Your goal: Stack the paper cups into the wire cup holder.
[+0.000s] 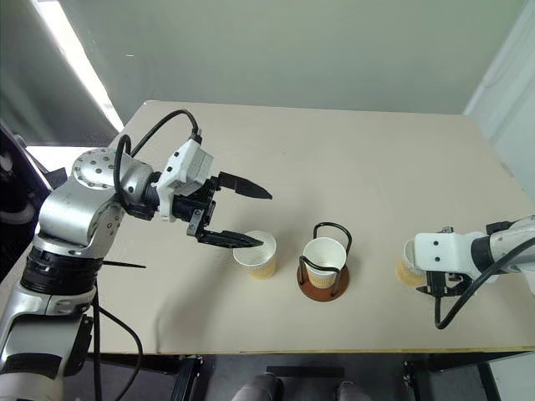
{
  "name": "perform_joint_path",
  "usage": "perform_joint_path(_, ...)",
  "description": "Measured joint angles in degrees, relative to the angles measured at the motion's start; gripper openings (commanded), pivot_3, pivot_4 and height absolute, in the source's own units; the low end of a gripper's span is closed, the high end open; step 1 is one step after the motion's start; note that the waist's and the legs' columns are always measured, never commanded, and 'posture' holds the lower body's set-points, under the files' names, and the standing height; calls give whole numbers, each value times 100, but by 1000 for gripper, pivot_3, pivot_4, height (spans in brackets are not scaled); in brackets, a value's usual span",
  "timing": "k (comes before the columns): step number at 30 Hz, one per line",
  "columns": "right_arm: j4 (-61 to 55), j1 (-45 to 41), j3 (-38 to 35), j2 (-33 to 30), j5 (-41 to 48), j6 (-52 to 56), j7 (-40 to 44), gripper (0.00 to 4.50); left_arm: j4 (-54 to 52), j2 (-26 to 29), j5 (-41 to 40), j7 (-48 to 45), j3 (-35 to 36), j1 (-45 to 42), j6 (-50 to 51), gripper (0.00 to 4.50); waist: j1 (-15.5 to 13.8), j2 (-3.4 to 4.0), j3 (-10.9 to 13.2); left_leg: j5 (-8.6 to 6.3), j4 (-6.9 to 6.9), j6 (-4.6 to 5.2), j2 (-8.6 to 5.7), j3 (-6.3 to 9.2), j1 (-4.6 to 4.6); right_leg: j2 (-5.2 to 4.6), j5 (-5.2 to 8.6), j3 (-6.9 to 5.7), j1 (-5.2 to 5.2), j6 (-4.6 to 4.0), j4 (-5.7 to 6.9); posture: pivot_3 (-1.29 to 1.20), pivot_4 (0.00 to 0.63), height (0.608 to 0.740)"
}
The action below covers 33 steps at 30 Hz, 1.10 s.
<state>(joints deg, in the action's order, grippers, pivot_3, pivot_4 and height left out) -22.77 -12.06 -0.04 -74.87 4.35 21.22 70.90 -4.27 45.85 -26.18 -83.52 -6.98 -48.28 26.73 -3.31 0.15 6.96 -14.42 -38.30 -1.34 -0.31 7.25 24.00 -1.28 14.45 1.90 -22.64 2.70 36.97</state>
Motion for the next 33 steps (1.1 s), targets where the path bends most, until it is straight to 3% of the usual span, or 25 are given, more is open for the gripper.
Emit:
perform_joint_path(2, 17, -15, 92, 1, -19, -27, 9, 3994, -57, 6, -76, -18, 0, -1, 6, 4500, 1, 0, 0, 0, 0, 0, 0, 0, -1, 0, 0, 0, 0, 0, 1, 0, 150, 740)
perform_joint_path(5, 68, -61, 150, 38, -55, -65, 36, 3469, -74, 4, -156, -11, 5, -3, 81, 4500, 6, 0, 0, 0, 0, 0, 1, -1, -1, 0, 0, 0, 0, 0, 1, 0, 150, 740)
perform_joint_path(14, 163, -127, 385, 84, -145, -68, 103, 222, -202, -131, -752, 150, 233, -227, 570, 4500, 7, 0, 0, 0, -2, 0, 1, -2, 0, 0, 0, 0, 0, 0, 3, 0, 150, 740)
perform_joint_path(15, 174, -130, 405, 95, -167, -67, 103, 53, -219, -128, -773, 160, 271, -268, 591, 4500, 9, 0, 0, 0, -1, 0, 1, -3, -2, 0, 0, 0, 0, 0, 3, 0, 150, 740)
perform_joint_path(27, 67, -203, 470, 218, -77, 14, 216, 53, -214, -12, -755, 271, 301, -273, 599, 4500, 28, -2, -1, 0, -6, 0, 3, -3, -3, 1, 0, 0, 3, 0, 4, 0, 150, 740)
perform_joint_path(33, -508, -1391, 87, 147, 669, 616, 474, 53, -167, 88, -743, 260, 360, -254, 589, 4500, 60, -1, -1, 0, -3, 0, 4, -2, -3, 3, 0, 0, 2, -1, 1, 0, 150, 740)
